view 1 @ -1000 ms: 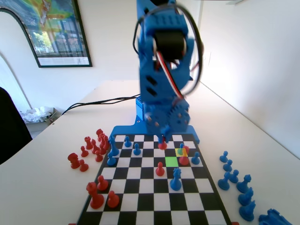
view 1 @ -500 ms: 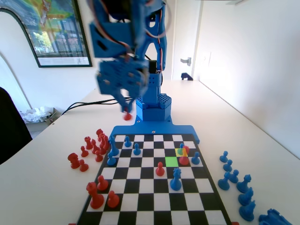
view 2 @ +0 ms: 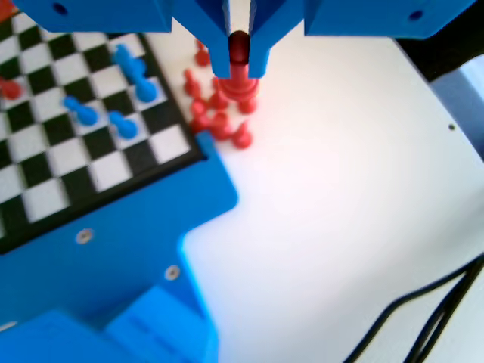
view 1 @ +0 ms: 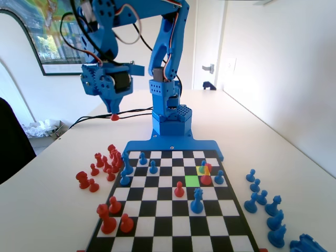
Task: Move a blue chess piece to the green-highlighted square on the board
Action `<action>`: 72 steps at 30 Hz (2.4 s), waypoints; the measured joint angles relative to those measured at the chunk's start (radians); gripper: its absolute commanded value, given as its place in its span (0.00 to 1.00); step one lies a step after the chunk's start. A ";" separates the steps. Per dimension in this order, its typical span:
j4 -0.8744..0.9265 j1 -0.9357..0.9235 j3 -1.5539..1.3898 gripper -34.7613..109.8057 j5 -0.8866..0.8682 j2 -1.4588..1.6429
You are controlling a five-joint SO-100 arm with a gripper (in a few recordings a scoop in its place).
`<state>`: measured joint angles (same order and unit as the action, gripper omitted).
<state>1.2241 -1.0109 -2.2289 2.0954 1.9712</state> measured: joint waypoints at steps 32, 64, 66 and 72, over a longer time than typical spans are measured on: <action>-0.525 0.026 0.109 0.25 -0.222 -0.588; -0.864 -0.015 -0.077 0.32 -0.043 -0.660; -0.861 -0.015 -0.077 0.32 -0.043 -0.660; -0.772 -0.014 -0.046 0.31 -0.043 -0.660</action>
<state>0.4525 -1.0247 -2.2749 2.0525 1.3116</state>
